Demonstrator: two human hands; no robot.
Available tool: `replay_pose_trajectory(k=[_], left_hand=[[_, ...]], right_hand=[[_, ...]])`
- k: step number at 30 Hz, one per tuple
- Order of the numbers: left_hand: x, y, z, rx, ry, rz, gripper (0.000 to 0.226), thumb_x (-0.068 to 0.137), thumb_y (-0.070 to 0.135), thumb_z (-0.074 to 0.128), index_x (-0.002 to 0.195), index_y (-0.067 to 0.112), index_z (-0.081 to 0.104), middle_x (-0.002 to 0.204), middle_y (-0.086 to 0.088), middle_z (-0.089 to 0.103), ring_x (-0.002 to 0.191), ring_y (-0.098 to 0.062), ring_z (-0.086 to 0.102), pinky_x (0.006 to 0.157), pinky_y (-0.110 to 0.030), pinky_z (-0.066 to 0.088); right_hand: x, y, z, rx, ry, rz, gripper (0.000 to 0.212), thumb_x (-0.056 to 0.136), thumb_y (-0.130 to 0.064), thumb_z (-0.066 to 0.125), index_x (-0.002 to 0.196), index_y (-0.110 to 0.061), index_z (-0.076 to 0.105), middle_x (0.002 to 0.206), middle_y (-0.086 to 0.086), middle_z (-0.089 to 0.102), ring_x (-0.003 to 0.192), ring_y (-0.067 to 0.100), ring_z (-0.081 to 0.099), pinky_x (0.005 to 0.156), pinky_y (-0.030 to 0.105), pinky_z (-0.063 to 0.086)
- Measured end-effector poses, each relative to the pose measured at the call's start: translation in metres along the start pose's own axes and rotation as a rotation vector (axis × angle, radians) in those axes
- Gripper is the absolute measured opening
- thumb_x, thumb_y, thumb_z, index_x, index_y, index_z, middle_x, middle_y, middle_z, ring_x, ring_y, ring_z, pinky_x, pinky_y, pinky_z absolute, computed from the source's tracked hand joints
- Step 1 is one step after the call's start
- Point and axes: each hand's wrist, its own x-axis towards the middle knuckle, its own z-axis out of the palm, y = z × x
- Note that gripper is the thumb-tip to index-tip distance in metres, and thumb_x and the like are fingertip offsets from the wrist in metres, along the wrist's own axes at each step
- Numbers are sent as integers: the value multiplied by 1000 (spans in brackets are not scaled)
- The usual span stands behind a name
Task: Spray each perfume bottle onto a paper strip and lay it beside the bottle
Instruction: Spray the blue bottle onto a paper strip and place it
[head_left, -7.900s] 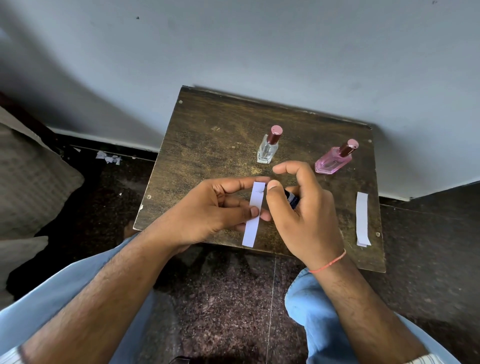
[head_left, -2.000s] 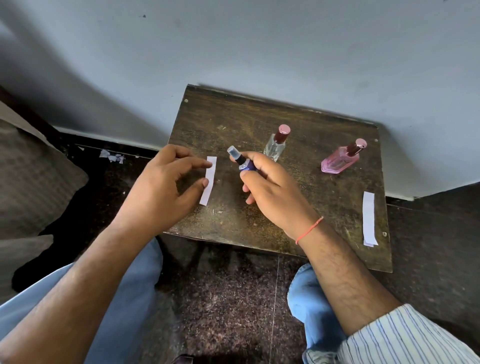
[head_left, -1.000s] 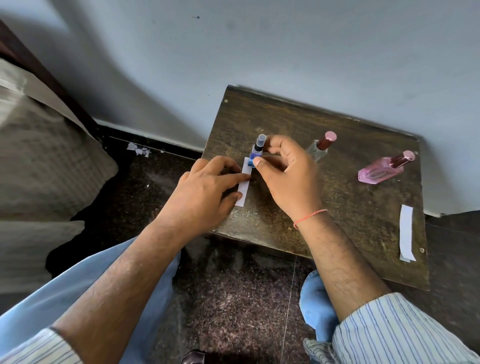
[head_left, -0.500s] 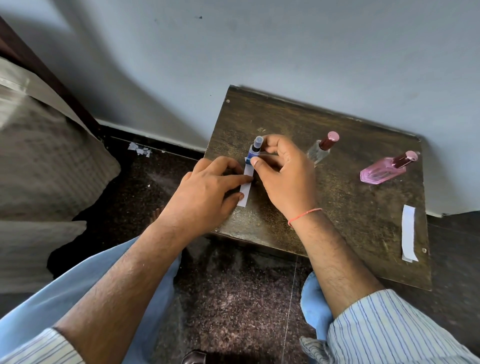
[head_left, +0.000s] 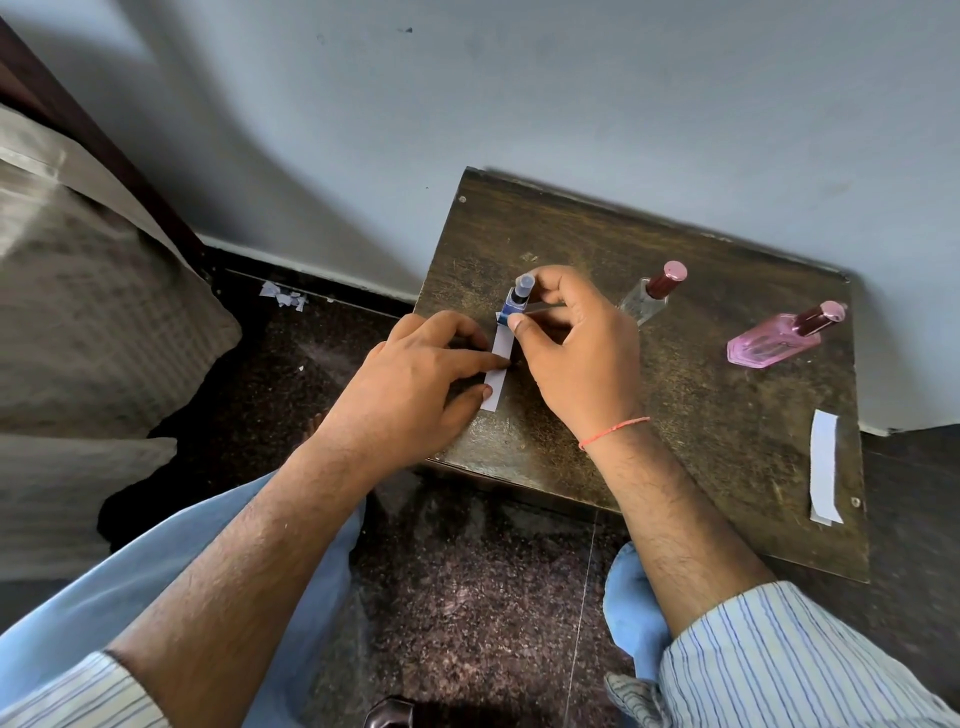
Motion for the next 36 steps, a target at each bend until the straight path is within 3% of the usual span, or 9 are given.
replay_pose_trajectory(k=[7,15,19,23,26,31,36], left_hand=[[1,-1,2,-4,21,23,35,96,39,73,131,43,74,134,16,59,119,-16,53,99,-52,58],[3,1,-2,-37,72,26,31,98,33,72,127,32,78,127,11,63,117,-19,59,103,-44,56],[4,2,-2,-67,96,16,21,96,35,75,115,31,83,118,10,65,112,-19,64,100,-42,57],[4,8,-1,-117,126,-32,22,92,48,72,98,31,84,107,13,62,101,-15,65,83,-42,62],[4,16,1,-142,130,-67,28,89,59,66,91,35,81,99,16,61,90,-10,64,70,-39,62],[8,31,5,-159,127,-71,27,89,59,66,85,36,78,86,14,62,72,-4,59,60,-36,58],[15,48,12,-169,128,-16,27,92,53,68,87,29,79,87,16,63,72,0,56,64,-31,54]], right_hand=[[1,-1,-3,13,-55,-2,39,89,-2,80,120,-24,74,109,-17,77,99,-4,76,90,13,56],[-3,5,-8,-30,-66,-12,50,90,2,77,137,-15,70,129,-4,78,109,3,75,94,1,47],[-8,10,-15,-93,-55,-42,48,92,-2,76,138,-15,70,132,-1,78,111,5,76,98,5,49],[-14,20,-23,-99,-48,-73,46,91,-2,77,135,-16,73,127,-2,80,110,6,78,103,31,61],[-20,31,-29,-100,-53,-90,45,90,-3,77,132,-16,75,122,-2,82,109,9,79,101,42,63],[-31,40,-44,-104,-52,-108,41,89,-2,78,129,-15,78,119,-4,82,111,9,78,101,37,62],[-33,46,-58,-109,-38,-103,34,90,-4,79,122,-16,81,113,-6,83,107,8,79,97,35,62]])
